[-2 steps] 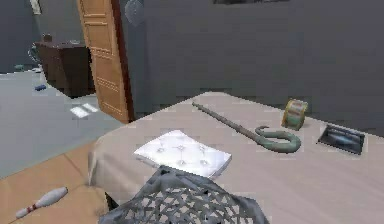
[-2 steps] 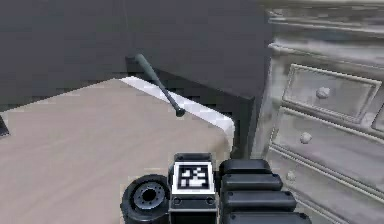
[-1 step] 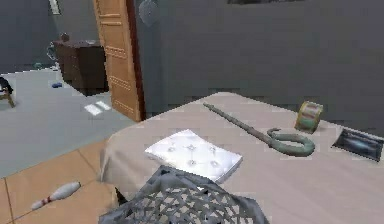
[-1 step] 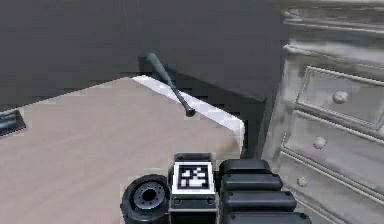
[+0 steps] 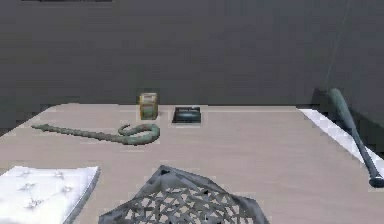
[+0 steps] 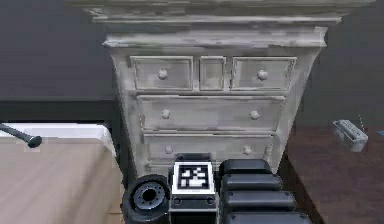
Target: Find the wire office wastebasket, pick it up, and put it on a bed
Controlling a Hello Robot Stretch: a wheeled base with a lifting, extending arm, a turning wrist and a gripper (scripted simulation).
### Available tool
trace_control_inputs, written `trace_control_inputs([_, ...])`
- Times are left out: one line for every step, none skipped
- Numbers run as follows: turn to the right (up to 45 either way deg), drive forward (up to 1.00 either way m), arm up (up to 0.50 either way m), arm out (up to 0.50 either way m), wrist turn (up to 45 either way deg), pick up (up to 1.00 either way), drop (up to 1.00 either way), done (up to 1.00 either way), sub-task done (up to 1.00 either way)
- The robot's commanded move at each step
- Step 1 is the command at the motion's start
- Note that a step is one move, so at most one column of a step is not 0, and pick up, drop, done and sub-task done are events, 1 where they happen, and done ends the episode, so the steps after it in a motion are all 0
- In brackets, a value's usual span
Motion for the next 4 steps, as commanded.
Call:
trace_control_inputs([45.0, 0.00, 0.00, 0.00, 0.0, 0.00, 0.00, 0.00, 0.00])
trace_control_inputs([6.0, 0.00, 0.00, 0.00, 0.0, 0.00, 0.00, 0.00, 0.00])
trace_control_inputs([-45.0, 0.00, 0.00, 0.00, 0.0, 0.00, 0.00, 0.00, 0.00])
trace_control_inputs([-45.0, 0.00, 0.00, 0.00, 0.0, 0.00, 0.00, 0.00, 0.00])
